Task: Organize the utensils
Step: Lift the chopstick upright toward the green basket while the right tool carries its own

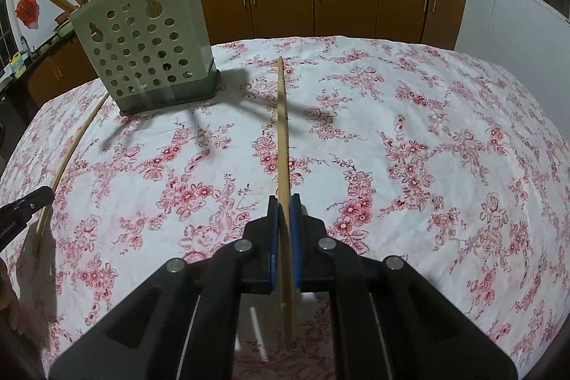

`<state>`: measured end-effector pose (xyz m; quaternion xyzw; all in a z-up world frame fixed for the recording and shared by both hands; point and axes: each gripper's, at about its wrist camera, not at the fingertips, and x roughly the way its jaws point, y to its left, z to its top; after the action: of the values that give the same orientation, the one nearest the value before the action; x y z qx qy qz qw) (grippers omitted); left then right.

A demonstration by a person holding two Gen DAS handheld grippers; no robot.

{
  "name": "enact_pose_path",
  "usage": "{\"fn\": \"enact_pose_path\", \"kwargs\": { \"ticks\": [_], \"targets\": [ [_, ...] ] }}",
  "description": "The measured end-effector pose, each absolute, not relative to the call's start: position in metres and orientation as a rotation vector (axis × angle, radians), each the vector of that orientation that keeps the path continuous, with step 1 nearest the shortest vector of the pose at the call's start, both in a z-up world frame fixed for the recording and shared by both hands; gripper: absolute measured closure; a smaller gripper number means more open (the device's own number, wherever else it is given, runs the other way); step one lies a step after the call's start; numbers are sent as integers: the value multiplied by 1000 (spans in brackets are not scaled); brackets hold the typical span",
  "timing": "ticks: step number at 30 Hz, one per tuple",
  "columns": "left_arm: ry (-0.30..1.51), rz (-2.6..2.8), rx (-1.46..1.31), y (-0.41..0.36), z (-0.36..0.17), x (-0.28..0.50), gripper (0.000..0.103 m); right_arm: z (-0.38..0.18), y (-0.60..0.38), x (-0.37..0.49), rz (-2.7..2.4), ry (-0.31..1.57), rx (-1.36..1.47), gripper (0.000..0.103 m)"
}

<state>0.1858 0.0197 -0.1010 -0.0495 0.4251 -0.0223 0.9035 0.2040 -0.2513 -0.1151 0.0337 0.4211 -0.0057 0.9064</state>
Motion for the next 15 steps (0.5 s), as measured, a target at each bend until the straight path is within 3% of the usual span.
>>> {"fn": "enact_pose_path", "kwargs": {
  "ticks": [15],
  "targets": [
    [878, -54, -123, 22, -101, 186, 95, -115, -253, 204, -5, 869, 81, 94]
  ]
}}
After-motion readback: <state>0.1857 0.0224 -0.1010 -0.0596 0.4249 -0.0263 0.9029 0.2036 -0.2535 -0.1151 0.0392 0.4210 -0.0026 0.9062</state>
